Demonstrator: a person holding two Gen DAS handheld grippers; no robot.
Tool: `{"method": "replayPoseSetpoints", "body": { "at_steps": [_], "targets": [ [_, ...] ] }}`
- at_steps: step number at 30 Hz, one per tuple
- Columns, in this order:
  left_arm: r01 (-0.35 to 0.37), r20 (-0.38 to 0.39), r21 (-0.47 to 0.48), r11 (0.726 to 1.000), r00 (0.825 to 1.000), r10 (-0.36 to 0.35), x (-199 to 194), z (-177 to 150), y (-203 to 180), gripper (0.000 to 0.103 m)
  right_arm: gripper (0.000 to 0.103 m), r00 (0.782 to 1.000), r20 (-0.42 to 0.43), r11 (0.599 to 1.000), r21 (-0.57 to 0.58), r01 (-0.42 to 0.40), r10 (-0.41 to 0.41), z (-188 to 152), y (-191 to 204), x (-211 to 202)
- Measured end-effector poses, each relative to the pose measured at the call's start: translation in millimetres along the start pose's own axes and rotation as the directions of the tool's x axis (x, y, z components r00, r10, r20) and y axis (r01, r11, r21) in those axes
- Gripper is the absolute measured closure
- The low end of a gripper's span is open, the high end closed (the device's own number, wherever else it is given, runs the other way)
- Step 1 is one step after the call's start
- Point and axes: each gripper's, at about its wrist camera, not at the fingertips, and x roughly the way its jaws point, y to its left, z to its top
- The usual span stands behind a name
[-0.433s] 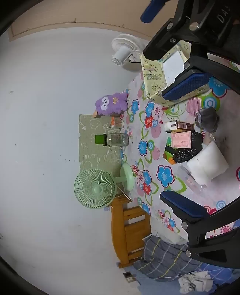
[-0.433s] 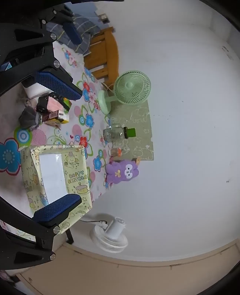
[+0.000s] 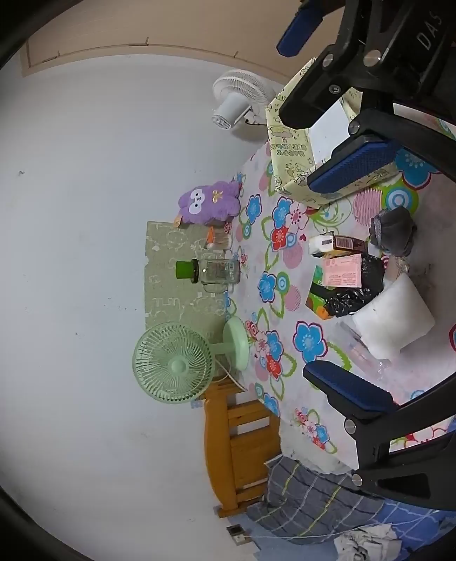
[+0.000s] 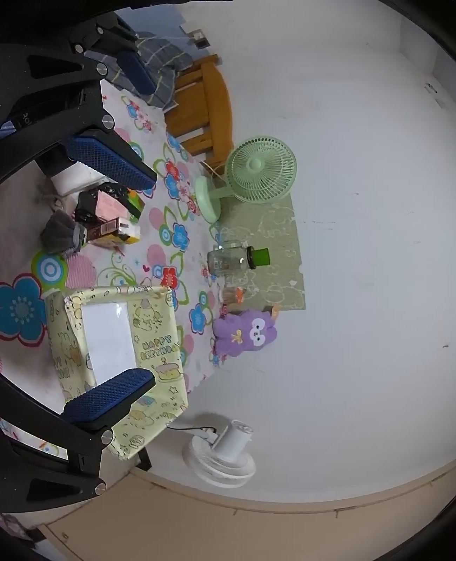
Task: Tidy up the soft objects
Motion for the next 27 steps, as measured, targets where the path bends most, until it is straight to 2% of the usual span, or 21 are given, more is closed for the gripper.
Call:
{"method": "replayPoseSetpoints", "body": {
  "at_steps": [1, 13, 27],
  "targets": [
    [0.003, -0.001, -0.002, 1.000, 1.000, -0.003, 0.9, -0.3, 0.1, 0.006, 0.000, 1.000, 0.011, 1.000, 0.007, 0.008, -0.008, -7.8, 2.1, 0.6],
    [-0.008, 0.012, 0.006, 1.000, 1.000, 0.008, 5.9, -4.9, 0.2, 0.006, 0.000, 1.000, 0.013, 1.000, 0.007, 0.017, -0.017, -7.6, -3.5, 4.8],
    [0.019, 0.009, -0.005, 1.000, 1.000, -0.019, 3.7, -7.2, 1.9, 0.006, 0.000, 1.000, 0.012, 1.000, 0.010, 0.020, -0.020, -5.3, -2.9, 5.5]
  ]
}}
